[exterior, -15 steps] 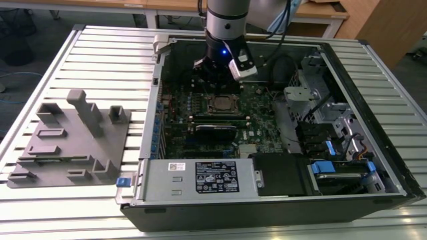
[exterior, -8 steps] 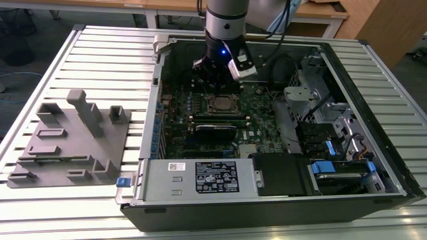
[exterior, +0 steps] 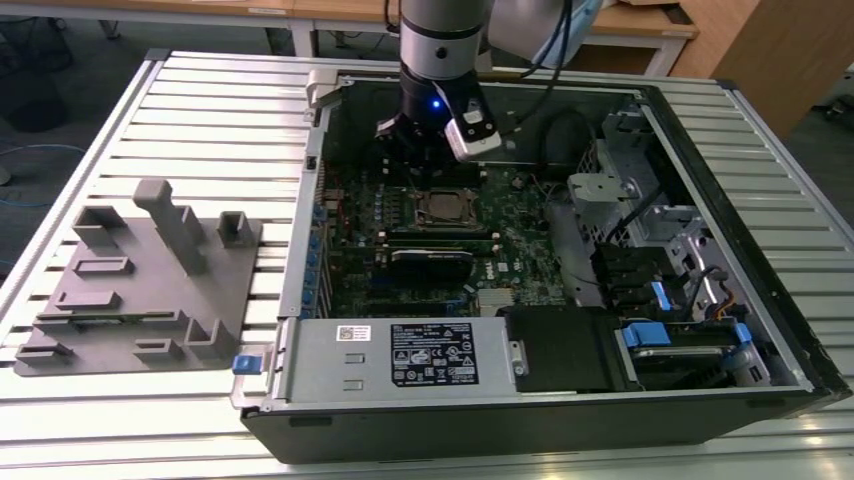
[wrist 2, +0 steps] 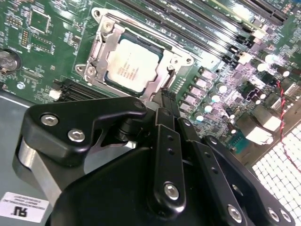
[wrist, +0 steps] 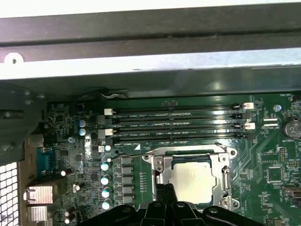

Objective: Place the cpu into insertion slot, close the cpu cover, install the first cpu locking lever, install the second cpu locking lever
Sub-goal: 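Install the first cpu locking lever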

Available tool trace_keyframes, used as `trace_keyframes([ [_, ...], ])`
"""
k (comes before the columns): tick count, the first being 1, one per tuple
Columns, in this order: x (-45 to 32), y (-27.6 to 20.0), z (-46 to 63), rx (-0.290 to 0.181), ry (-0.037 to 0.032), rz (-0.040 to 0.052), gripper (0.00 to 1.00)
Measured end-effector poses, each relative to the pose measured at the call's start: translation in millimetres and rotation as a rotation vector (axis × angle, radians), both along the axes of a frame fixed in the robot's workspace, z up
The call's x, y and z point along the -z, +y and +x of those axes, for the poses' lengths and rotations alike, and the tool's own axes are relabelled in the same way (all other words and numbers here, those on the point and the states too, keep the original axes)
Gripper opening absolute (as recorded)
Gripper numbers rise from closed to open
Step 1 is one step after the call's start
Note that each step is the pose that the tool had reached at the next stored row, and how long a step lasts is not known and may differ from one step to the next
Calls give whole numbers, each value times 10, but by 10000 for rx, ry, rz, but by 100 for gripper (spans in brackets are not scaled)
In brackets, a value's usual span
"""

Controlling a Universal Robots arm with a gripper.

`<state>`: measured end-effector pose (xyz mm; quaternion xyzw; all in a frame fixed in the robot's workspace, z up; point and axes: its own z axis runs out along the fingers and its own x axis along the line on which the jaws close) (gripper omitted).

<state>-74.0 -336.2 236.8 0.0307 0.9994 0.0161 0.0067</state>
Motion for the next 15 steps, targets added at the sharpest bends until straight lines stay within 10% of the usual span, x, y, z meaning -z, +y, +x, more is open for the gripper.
trace_keyframes([
  [15,0,0,-9,-1,1,-3,11],
])
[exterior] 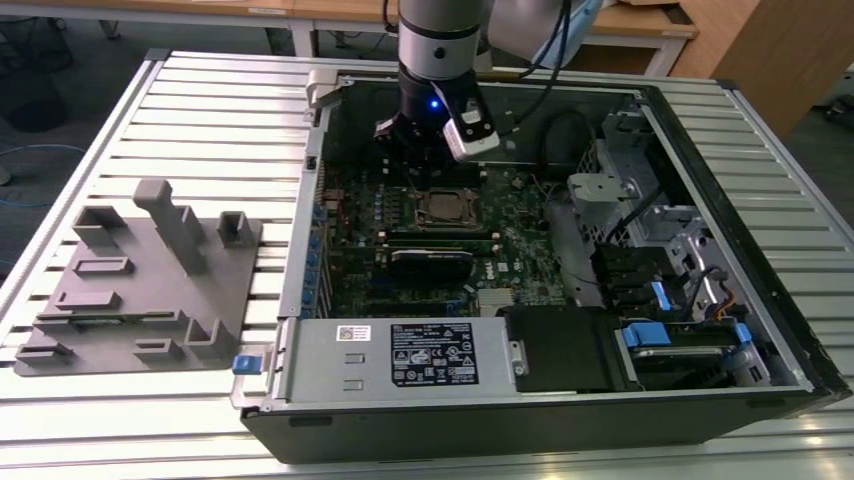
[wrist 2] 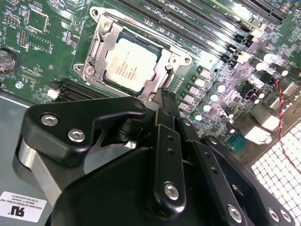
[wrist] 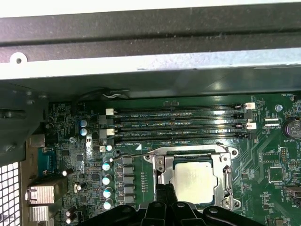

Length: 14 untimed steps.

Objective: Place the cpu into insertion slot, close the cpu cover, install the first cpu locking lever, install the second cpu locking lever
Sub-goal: 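Install the first cpu locking lever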

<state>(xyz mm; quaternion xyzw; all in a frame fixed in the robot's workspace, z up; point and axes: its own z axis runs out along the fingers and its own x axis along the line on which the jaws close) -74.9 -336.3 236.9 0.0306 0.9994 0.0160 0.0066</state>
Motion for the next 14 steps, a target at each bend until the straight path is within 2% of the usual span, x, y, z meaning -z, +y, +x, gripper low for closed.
trace_keyframes([
  [6,-1,0,-1,1,1,12,11],
  [9,0,0,0,1,-1,154,11],
  [14,0,0,-11,0,-10,189,11],
])
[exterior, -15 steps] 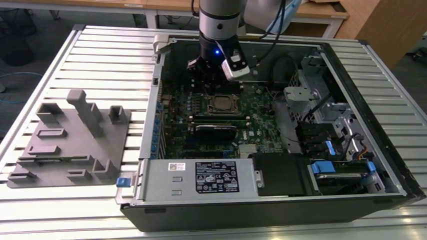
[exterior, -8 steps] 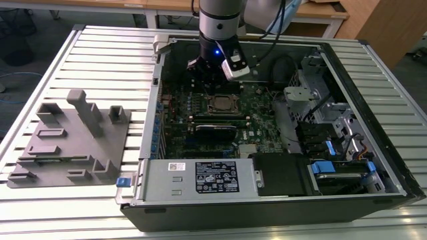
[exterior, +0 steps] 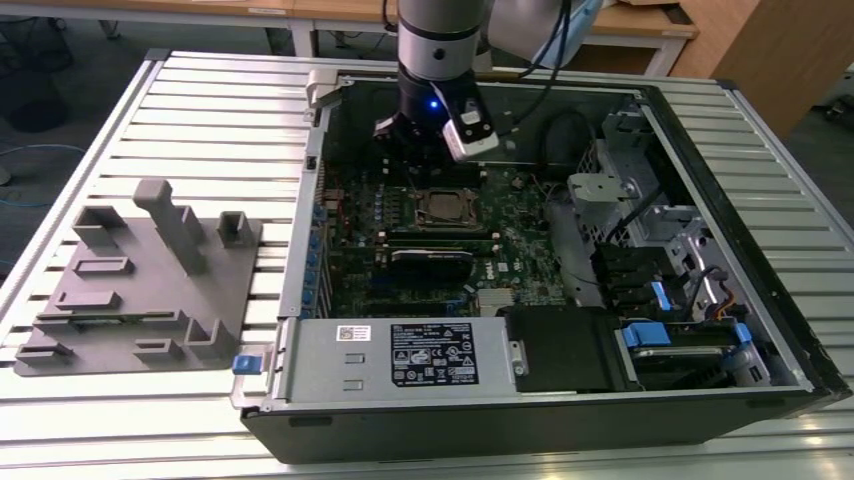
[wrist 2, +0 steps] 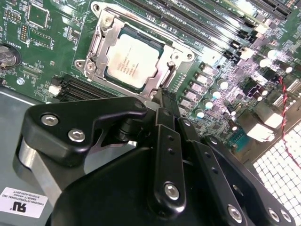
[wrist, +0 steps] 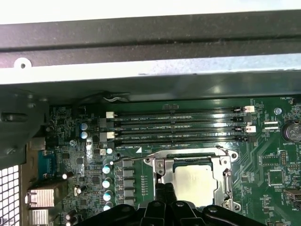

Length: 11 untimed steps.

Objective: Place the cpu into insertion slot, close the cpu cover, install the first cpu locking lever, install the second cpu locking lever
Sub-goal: 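Install the first cpu locking lever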

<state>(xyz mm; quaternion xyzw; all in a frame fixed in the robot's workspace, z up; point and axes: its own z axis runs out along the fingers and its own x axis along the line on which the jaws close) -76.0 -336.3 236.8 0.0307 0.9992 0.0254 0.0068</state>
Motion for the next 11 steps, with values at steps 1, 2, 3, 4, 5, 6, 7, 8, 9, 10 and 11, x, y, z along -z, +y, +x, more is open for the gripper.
trace_keyframes([
  [1,0,0,-12,-1,-7,1,11],
  [2,1,0,-29,0,-13,0,11],
  [3,2,0,-48,-1,-20,0,11],
  [4,3,0,-71,-1,-27,0,11],
  [5,5,0,-97,0,-34,0,11],
  [6,7,0,-126,0,-42,0,11],
  [7,8,0,-154,0,-50,0,11],
  [8,10,0,-180,0,-58,0,11],
  [9,11,0,-203,0,-64,0,11],
  [10,11,0,-218,0,-69,0,11],
  [11,12,0,-224,0,-75,10,11],
])
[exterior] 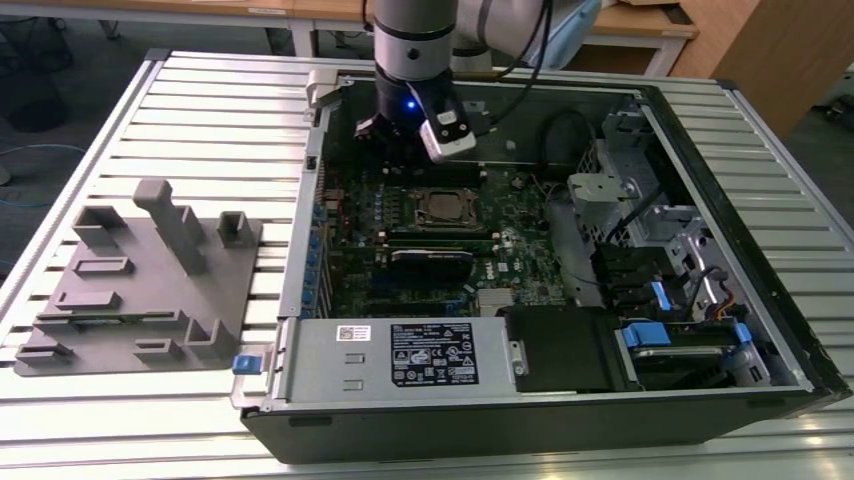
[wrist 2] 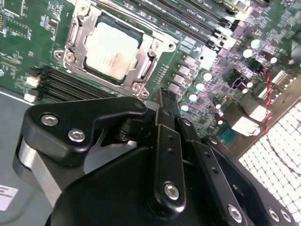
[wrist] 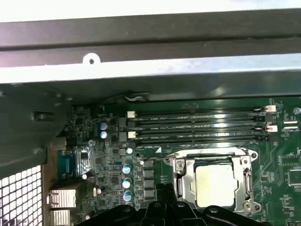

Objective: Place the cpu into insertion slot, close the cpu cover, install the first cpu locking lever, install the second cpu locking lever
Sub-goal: 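Install the first cpu locking lever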

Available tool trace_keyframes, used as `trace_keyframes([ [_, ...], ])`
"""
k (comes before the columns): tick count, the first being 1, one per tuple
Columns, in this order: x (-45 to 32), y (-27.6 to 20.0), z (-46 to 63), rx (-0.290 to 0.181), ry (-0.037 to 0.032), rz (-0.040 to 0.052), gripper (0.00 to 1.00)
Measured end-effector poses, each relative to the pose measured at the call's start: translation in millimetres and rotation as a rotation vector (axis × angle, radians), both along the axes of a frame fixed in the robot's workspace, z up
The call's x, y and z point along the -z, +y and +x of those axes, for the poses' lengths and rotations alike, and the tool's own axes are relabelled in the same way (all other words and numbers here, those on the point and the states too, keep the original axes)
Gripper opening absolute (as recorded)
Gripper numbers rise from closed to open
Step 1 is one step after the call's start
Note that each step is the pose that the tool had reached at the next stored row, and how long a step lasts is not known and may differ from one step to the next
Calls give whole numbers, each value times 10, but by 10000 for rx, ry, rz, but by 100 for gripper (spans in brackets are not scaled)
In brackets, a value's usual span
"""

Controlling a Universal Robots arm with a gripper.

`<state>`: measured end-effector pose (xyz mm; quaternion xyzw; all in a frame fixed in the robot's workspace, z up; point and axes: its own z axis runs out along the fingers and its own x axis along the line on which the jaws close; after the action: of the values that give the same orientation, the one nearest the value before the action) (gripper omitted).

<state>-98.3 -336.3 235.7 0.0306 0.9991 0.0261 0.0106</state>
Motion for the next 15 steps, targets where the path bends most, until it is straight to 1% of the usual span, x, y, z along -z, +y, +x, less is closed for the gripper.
trace_keyframes([
  [1,0,0,-2,-2,-4,93,11],
  [3,0,0,-4,1,-3,417,11],
  [4,0,-1,-4,0,-4,516,11],
  [5,0,-1,-7,1,-4,555,11],
  [6,0,-1,-27,1,-10,570,11],
  [11,-5,-1,-68,1,-9,568,11],
  [13,-18,-1,-72,0,-10,570,11],
  [15,-47,-1,-73,-1,-9,570,11],
])
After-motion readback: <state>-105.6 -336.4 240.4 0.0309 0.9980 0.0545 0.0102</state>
